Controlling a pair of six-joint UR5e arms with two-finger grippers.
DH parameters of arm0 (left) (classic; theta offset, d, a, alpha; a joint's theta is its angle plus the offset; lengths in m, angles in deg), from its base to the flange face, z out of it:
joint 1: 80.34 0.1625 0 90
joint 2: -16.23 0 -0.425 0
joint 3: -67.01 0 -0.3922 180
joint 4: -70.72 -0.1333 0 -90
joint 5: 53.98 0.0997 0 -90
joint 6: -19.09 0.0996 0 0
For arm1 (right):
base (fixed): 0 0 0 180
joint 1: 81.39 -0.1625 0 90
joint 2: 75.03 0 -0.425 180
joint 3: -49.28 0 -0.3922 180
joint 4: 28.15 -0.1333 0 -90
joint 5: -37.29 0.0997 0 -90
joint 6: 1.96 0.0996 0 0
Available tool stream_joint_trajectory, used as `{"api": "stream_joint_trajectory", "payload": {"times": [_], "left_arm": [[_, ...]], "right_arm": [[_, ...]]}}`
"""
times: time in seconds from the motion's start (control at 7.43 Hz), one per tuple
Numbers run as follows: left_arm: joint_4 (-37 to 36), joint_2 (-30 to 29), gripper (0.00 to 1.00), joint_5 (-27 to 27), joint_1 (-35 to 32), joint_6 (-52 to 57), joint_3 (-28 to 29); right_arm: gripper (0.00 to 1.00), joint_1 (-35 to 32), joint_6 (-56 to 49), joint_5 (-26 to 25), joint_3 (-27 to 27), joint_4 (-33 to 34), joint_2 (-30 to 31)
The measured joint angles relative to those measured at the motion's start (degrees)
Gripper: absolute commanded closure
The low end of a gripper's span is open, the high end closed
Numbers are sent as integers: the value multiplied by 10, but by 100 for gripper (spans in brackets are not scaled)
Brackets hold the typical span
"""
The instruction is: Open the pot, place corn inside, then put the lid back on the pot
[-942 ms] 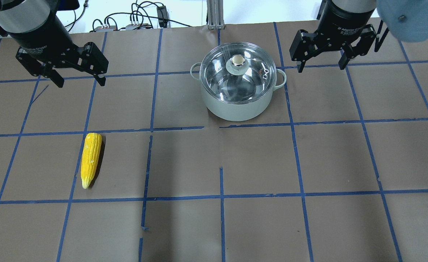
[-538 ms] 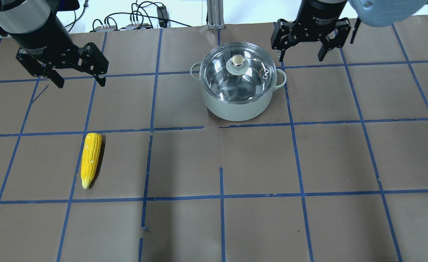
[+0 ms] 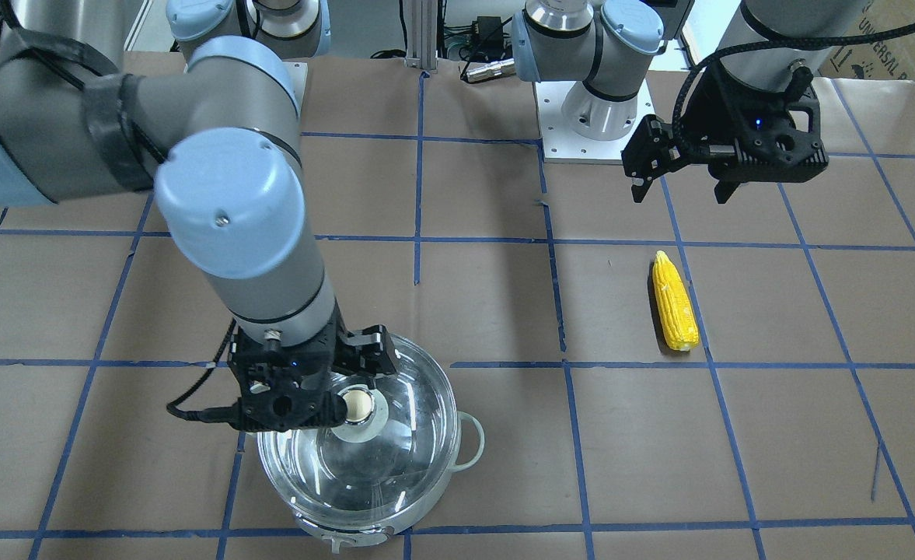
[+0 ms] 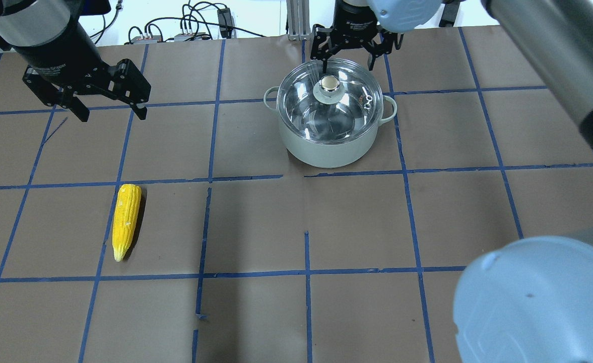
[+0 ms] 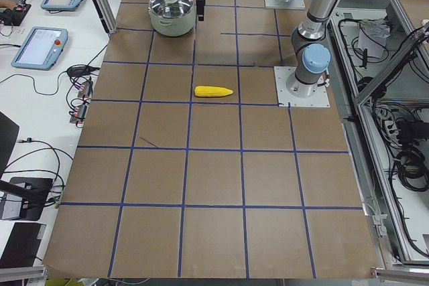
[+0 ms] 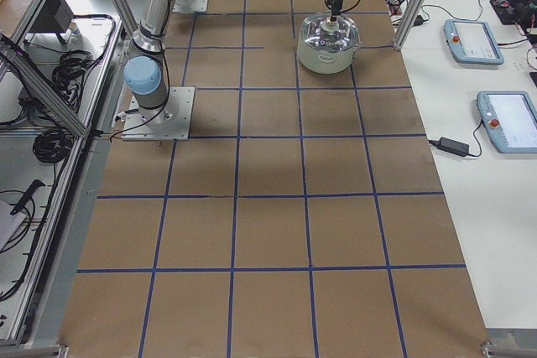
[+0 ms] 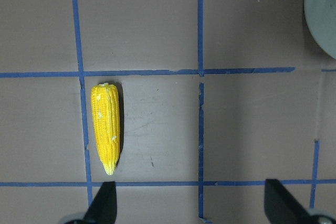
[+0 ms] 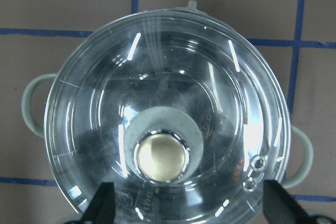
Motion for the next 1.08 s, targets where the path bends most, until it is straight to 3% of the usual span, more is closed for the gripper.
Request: {"api": "stream_joint_trajectory", "payload": {"times": [0.27,0.67,0.81,0.94,1.08], "left_arm": [[0,0,0,0,0,0,0],[0,0,0,0,0,0,0],[0,0,0,0,0,0,0],[0,0,0,0,0,0,0],[0,-1,0,0,0,0,0]], "right_arm": [[3,-13,6,-3,-24,4,-34],[3,-16,4,-3,3,9,-33],[15,-16,3,-2,7,17,-34],[35,-16,2,-3,9,22,-36],[48,-16,1,-4,9,24,-36]]}}
